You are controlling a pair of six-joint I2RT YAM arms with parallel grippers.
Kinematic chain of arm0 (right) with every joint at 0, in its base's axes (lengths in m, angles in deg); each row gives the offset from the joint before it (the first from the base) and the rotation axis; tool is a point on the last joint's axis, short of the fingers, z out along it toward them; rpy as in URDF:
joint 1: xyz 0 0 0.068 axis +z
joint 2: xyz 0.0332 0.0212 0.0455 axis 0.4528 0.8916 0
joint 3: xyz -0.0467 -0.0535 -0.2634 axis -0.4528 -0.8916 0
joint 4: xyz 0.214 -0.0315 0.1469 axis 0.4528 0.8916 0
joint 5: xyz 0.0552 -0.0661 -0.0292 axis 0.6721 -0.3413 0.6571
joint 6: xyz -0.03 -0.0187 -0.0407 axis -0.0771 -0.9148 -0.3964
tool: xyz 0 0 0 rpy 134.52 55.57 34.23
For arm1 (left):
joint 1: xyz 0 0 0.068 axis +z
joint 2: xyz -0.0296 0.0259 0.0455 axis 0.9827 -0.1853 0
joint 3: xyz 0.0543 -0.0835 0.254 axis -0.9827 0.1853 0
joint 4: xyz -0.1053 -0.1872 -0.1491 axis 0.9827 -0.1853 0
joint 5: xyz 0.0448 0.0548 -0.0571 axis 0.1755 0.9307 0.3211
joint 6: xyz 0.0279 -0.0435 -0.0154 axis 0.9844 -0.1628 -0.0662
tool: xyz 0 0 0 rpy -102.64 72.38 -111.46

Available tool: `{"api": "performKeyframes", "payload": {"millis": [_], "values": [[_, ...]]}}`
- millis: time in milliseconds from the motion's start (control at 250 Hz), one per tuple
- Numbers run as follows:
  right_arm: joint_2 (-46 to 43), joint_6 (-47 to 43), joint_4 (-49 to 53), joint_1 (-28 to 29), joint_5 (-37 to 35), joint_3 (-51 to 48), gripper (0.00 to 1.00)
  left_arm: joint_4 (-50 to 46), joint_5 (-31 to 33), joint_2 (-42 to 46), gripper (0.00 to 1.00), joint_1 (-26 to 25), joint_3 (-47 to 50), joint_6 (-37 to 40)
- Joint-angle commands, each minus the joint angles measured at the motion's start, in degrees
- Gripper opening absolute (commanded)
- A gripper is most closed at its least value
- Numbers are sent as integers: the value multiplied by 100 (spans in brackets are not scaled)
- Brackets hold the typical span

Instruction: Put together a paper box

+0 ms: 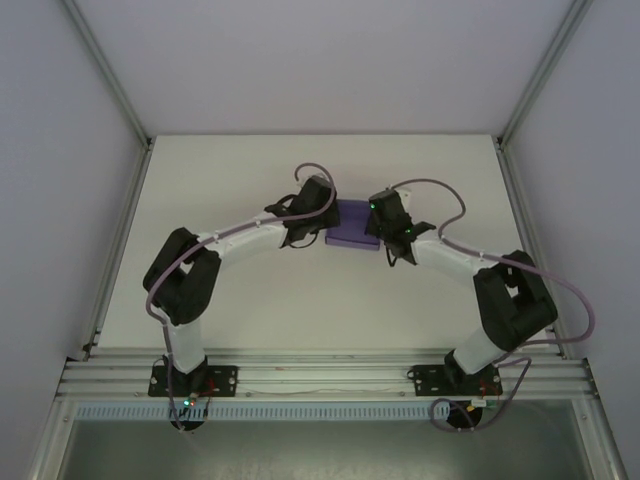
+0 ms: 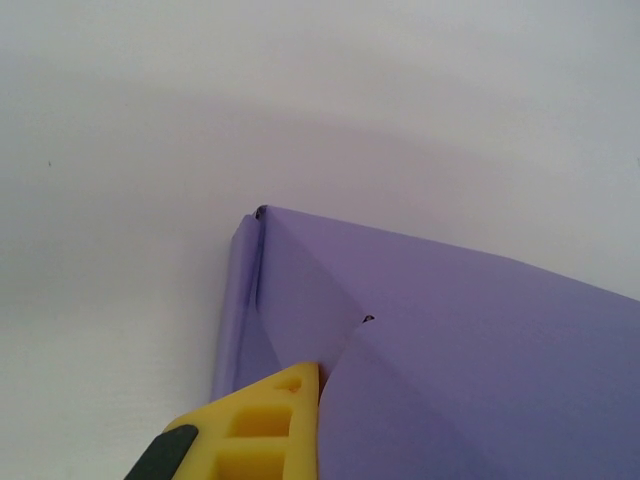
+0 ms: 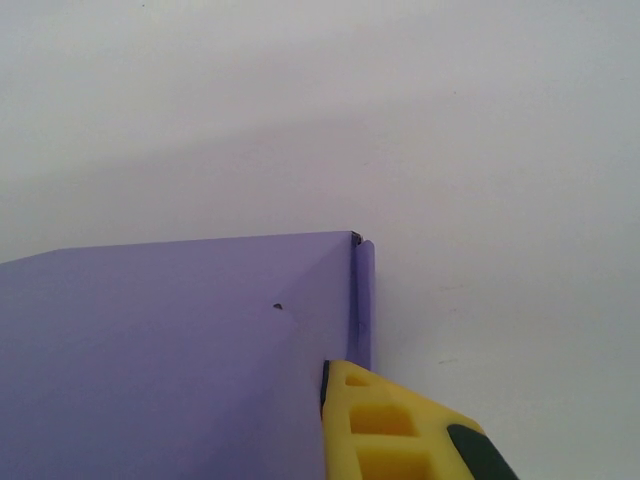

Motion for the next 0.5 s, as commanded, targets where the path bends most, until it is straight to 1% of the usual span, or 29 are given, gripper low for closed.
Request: {"api": "performKeyframes", "payload": {"millis": [0,104,280,392,496], "values": [[-88,141,-23,10,-137,-361,0,-31,-42,1,0,-191,338,-338],[-101,168,-39,22,-186,-496,0,-151,-84,-148,0,-238,327,-352],[-265,138,-118,46,-481,-894,0,-471,283,21,0,-302,586,-277],[-391,107,-65,65,-667,-1167,0,-447,231,192,0,-311,822,-219],[-546,65,-115,72,-624,-1403,0,-493,184,249,0,-344,938,-177]]}}
